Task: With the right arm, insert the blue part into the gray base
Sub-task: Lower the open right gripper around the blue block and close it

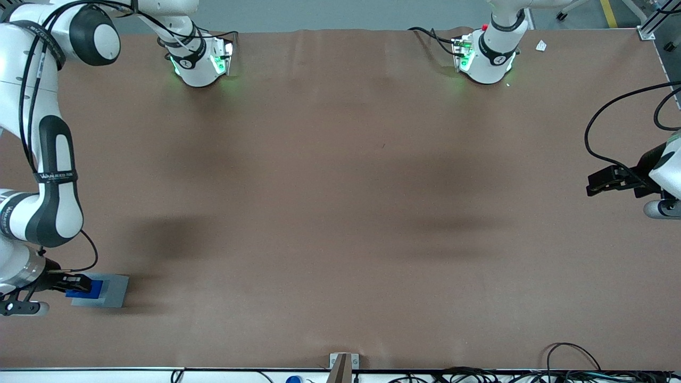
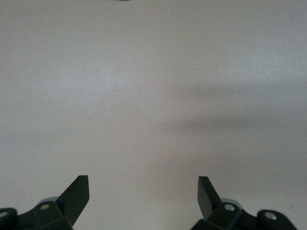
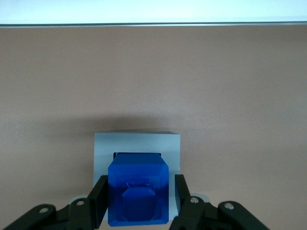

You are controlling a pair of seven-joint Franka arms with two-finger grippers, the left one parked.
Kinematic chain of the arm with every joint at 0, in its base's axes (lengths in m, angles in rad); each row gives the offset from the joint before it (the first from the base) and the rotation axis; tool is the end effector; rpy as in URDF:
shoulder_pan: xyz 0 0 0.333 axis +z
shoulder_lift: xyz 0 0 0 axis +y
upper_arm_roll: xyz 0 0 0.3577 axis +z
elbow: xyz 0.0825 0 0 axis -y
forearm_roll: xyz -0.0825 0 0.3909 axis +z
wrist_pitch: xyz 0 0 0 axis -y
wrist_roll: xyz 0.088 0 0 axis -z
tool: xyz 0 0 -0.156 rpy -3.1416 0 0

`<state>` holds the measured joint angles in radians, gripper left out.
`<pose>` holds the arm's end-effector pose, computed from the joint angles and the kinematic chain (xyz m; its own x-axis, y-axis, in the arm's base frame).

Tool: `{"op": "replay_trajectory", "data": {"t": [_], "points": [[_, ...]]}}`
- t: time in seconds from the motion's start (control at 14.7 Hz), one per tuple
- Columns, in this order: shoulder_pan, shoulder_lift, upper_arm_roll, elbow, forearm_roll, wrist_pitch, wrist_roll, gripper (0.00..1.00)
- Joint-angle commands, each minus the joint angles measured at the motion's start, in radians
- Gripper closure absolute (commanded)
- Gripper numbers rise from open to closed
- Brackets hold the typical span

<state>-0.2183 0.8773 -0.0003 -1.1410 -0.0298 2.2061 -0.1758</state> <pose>0.8113 -0.1824 0.2666 0.9836 -0.0215 0.1788 -0.0325 -0.9977 0.0593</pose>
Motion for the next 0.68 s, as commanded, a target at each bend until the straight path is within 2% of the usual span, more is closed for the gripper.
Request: {"op": "replay_trajectory", "data": {"t": [0.0, 0.07, 0.27, 0.34, 0.61], "points": [[-0.004, 0.015, 0.011, 0.026, -0.007, -0.012, -0.001, 0.5], [-0.007, 0.015, 0.011, 0.024, -0.005, -0.013, -0.001, 0.57], [-0.004, 0.014, 0.011, 0.024, -0.005, -0.013, -0.001, 0.88], [-0.009, 0.014, 0.011, 0.024, -0.007, -0.014, -0.001, 0.93], [-0.012, 0.006, 0.011, 0.024, -0.007, -0.02, -0.004, 0.96]]}}
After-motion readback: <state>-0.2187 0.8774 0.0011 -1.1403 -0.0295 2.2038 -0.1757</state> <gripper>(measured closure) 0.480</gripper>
